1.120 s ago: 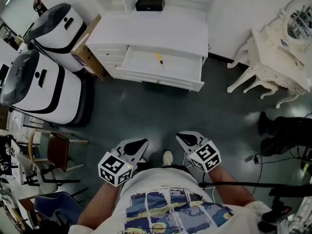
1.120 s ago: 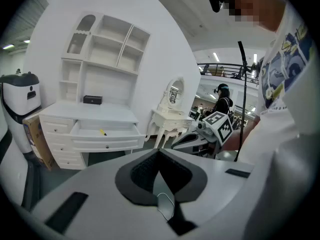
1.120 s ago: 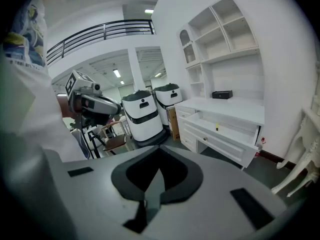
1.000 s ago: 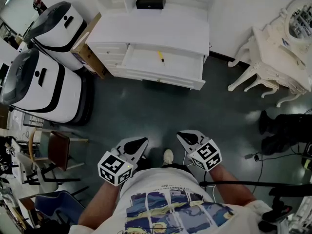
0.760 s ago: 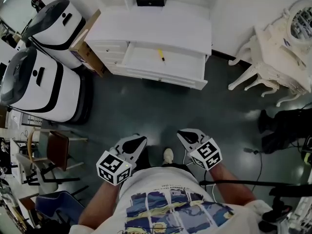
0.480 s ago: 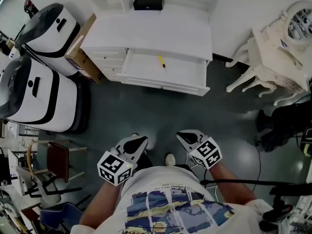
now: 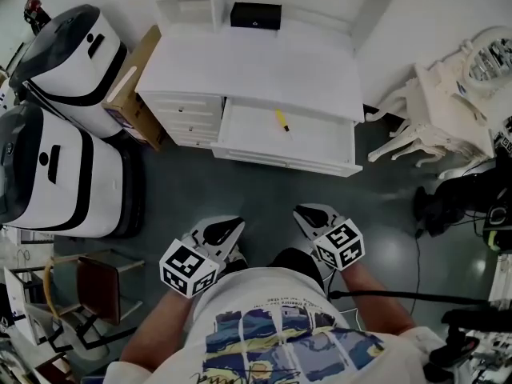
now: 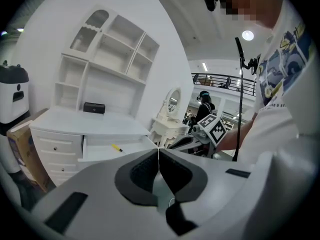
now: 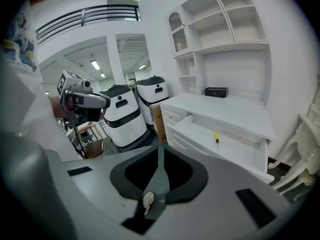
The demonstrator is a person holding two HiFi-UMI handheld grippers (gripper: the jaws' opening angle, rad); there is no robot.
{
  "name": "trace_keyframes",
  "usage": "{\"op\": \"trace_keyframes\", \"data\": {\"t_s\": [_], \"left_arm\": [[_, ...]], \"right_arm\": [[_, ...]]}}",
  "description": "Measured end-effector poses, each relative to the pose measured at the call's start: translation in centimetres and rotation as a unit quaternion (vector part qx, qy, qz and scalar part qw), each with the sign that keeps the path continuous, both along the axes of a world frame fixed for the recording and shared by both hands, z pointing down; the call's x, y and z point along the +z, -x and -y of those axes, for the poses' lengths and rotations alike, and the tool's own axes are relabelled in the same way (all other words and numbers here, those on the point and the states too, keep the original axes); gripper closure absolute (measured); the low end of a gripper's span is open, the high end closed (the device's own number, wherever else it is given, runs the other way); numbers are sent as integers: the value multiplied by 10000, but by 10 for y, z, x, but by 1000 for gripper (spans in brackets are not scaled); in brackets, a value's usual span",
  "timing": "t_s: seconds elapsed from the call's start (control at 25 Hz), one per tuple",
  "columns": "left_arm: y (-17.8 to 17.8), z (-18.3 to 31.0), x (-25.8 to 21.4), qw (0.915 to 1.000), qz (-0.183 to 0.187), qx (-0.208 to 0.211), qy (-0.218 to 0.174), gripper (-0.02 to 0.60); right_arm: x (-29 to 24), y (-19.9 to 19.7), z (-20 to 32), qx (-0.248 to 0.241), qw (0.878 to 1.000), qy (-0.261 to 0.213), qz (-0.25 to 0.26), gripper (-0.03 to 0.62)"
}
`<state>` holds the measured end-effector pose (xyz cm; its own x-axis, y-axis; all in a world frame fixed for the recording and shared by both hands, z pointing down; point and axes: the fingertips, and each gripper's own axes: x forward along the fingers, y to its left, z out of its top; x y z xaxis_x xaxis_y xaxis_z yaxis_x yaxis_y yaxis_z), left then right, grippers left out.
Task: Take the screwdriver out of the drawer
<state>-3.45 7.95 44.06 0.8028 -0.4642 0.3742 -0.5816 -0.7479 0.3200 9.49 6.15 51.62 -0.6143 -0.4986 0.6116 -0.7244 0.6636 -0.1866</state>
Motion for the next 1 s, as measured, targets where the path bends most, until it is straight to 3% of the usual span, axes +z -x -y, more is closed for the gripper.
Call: {"op": "trace_keyframes", "data": {"t_s": [0.16,0.6,1.0], "left_arm": [[33,13,7,9999,-71,-60,69,568],[67,76,7,9971,-78,-723,223,566],[45,160,-3,9932,199,-1102,306,567]], "right_arm": [[7,24,24,93,9998,-14,-199,491],[45,-5,147,274,9970,64,-727,491],[139,-49,269,212,9910,613,-1167,461]]}}
